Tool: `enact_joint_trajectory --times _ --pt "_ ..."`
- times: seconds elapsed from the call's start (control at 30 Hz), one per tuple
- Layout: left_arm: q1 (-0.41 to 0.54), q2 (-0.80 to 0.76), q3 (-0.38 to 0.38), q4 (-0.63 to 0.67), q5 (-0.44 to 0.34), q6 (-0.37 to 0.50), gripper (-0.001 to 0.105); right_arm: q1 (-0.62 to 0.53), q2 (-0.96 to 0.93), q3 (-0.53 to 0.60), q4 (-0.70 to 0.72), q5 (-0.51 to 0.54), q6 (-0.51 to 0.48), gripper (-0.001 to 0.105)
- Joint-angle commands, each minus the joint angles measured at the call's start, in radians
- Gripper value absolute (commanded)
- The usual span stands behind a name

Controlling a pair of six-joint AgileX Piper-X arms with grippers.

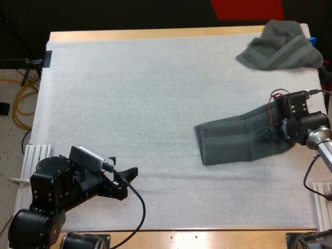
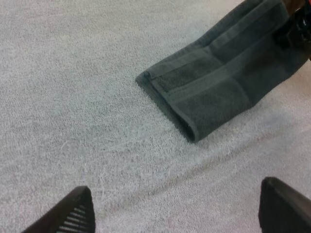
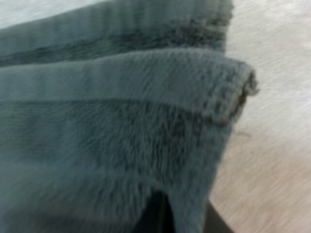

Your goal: Pick towel from pile fold and stack

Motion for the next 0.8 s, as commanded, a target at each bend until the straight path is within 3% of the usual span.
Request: enact_joint_trajectory --times 0.0,0.17,0.27,0.57,0.77 --pt "-0.001 0.001 -0.004 -0.005 -0.004 -0.004 0.067 0.016 -0.006 -0.011 0.018 -0.043 0.016 0.001" --pt "-0.001 0.001 -0.004 -0.005 -0.004 -0.004 0.067 0.109 0.018 -0.030 0.006 -0.299 0.211 0.001" --pt "-0.001 0.001 -0.004 -0.005 -0.004 -0.004 0.067 0.165 0.058 -0.042 -0.030 -0.394 0.309 0.001" --pt "-0.001 0.001 -0.004 0.002 -0.002 -0.004 0.067 0.242 0.189 -0.111 -0.127 -0.469 0.464 0.001" --pt "-0.001 0.001 -0.004 0.002 -0.002 -0.004 0.067 0.242 0.215 -0.130 -0.120 -0.527 0.467 0.003"
